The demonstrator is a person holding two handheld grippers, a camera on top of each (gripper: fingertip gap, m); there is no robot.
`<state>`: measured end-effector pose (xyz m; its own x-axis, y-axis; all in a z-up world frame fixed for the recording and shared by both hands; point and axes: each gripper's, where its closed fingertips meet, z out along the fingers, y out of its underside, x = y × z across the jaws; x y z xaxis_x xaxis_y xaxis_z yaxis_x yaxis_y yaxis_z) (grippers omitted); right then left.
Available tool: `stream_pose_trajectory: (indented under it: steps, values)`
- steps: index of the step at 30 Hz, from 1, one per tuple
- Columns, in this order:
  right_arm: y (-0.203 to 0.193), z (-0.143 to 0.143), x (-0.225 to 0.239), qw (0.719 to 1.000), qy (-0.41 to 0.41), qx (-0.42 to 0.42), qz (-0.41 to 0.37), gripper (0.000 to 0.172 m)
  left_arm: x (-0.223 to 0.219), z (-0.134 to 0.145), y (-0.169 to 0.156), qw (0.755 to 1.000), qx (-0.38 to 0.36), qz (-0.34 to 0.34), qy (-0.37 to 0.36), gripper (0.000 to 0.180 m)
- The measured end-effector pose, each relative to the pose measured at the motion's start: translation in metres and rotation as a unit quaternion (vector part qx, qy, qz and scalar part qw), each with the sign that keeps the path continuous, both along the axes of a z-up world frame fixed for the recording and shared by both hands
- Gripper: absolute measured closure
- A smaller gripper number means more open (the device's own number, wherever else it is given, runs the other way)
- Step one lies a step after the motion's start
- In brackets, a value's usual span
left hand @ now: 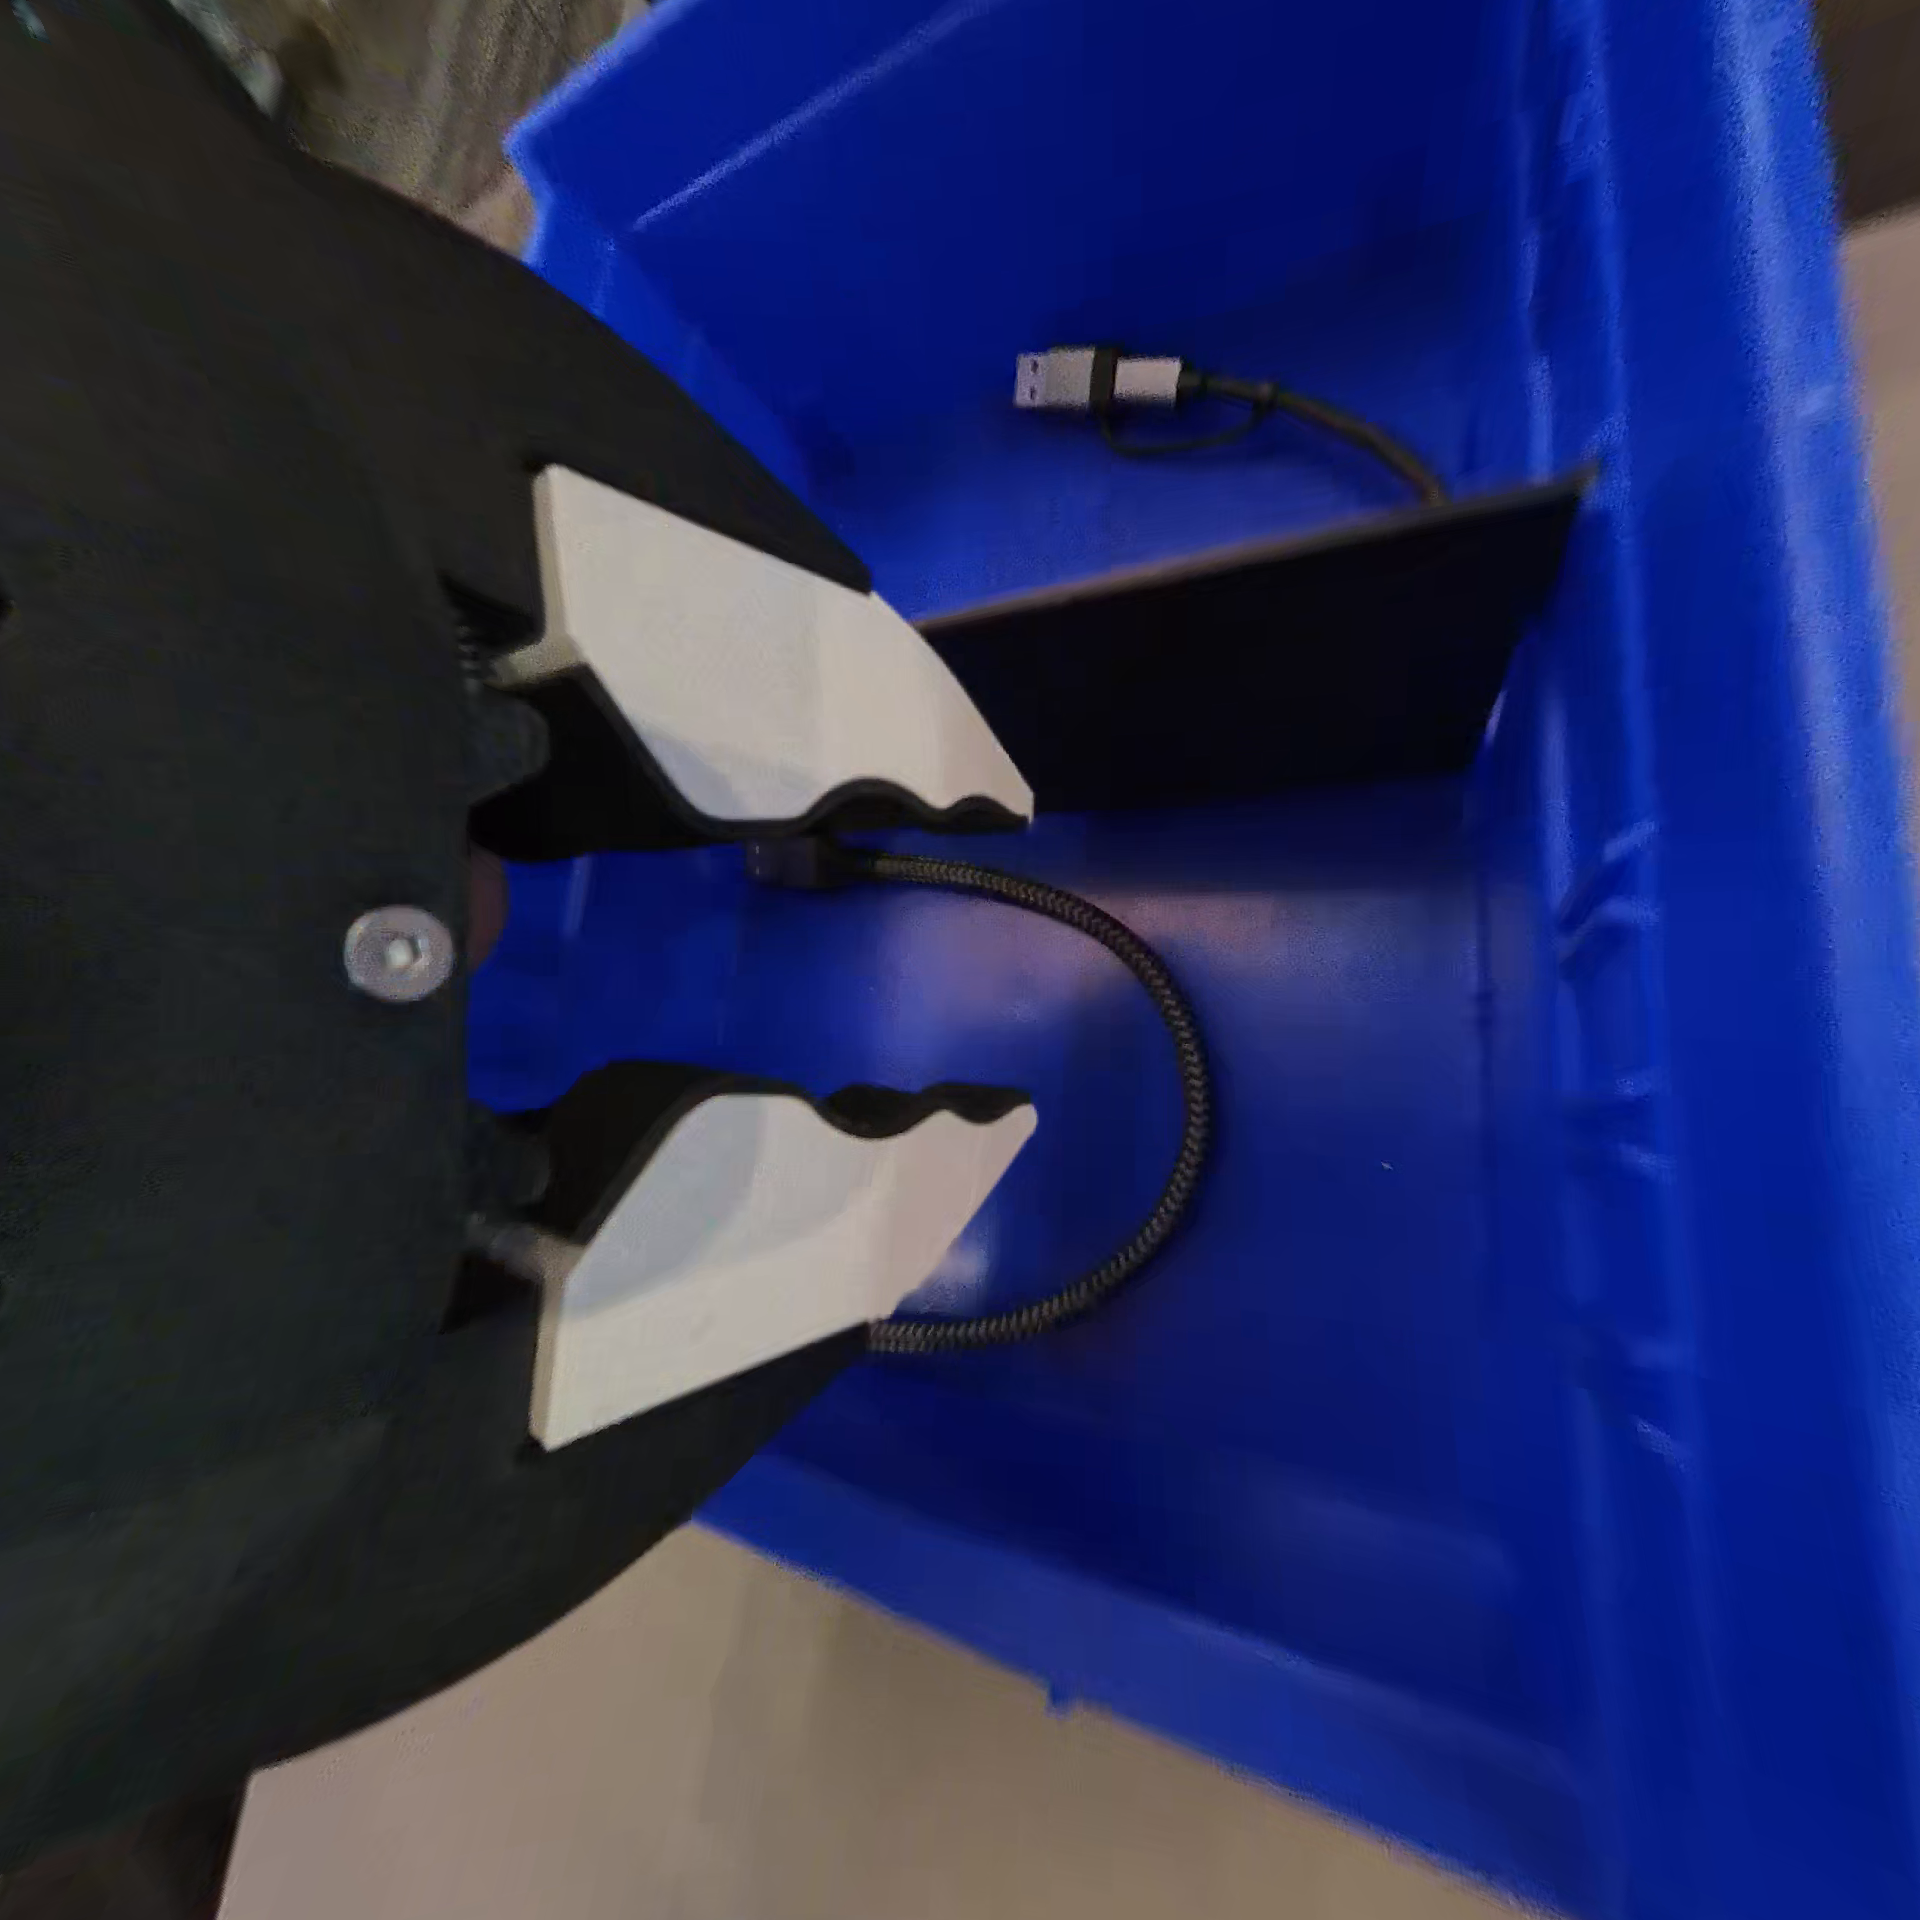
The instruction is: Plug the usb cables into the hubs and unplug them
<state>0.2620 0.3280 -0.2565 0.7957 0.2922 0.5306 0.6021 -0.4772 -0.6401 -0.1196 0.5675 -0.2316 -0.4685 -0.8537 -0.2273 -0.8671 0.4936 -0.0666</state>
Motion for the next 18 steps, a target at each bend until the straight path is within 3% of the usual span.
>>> stream_pose_trajectory:
  steps: [4, 7, 9, 13, 18]
  values:
    - [0.0, 0.0, -0.001, 1.0, -0.002, 0.001, 0.003, 0.143, 0.004, -0.033, 0.005, 0.998, 0.018, -0.011, 0.051, 0.123]
    - [-0.001, 0.0, -0.001, 1.0, 0.0, 0.001, 0.004, 0.143, 0.007, -0.038, -0.004, 0.997, -0.054, 0.015, 0.061, 0.146]
    - [-0.001, 0.0, -0.001, 1.0, 0.001, 0.0, 0.004, 0.143, 0.005, -0.04, -0.005, 0.993, -0.087, 0.038, 0.068, 0.149]
    - [-0.001, 0.0, -0.002, 1.0, 0.005, -0.001, 0.007, 0.142, 0.003, -0.04, -0.004, 0.993, -0.079, 0.038, 0.08, 0.165]
    - [-0.001, 0.0, -0.003, 1.0, 0.008, -0.001, 0.011, 0.141, 0.002, -0.036, -0.006, 0.998, -0.036, 0.018, 0.054, 0.172]
